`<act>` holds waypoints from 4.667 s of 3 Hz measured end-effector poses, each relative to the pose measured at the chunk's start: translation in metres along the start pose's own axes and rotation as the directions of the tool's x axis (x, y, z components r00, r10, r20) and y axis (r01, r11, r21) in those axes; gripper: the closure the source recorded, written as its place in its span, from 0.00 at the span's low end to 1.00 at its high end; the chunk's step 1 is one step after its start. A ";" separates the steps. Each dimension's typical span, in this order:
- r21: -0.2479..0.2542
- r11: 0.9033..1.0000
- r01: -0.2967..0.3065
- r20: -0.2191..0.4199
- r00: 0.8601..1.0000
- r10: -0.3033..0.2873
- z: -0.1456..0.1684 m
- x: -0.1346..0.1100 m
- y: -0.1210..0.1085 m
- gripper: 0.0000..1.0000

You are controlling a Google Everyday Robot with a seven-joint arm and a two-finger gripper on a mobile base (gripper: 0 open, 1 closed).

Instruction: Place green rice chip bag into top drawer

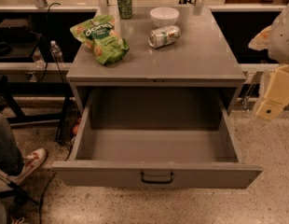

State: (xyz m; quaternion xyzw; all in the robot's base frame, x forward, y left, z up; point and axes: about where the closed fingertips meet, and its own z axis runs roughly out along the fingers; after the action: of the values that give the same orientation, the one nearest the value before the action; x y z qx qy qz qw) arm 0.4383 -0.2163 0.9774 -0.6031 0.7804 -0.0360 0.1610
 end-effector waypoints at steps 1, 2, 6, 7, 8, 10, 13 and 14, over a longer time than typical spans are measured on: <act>0.000 1.000 0.000 0.000 1.000 0.000 0.000 0.000 0.000 0.00; -0.003 1.000 -0.030 0.075 0.997 0.030 0.006 -0.019 -0.021 0.00; -0.145 0.928 -0.343 0.296 0.880 0.371 0.088 -0.185 -0.144 0.00; -0.144 0.925 -0.351 0.299 0.876 0.379 0.094 -0.190 -0.145 0.00; -0.127 0.922 -0.366 0.303 0.871 0.387 0.123 -0.230 -0.161 0.00; -0.040 0.905 -0.423 0.304 0.858 0.414 0.160 -0.325 -0.170 0.00; -0.033 0.854 -0.519 0.293 0.812 0.505 0.216 -0.393 -0.201 0.00; -0.055 0.841 -0.538 0.287 0.798 0.529 0.233 -0.397 -0.213 0.00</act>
Offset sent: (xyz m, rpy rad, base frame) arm 0.0977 0.0466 0.0126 0.3085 -0.0373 -0.0371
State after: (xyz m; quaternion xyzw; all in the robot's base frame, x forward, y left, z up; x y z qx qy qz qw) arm 0.7926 0.1362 0.8931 -0.3551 0.8854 0.0886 0.2865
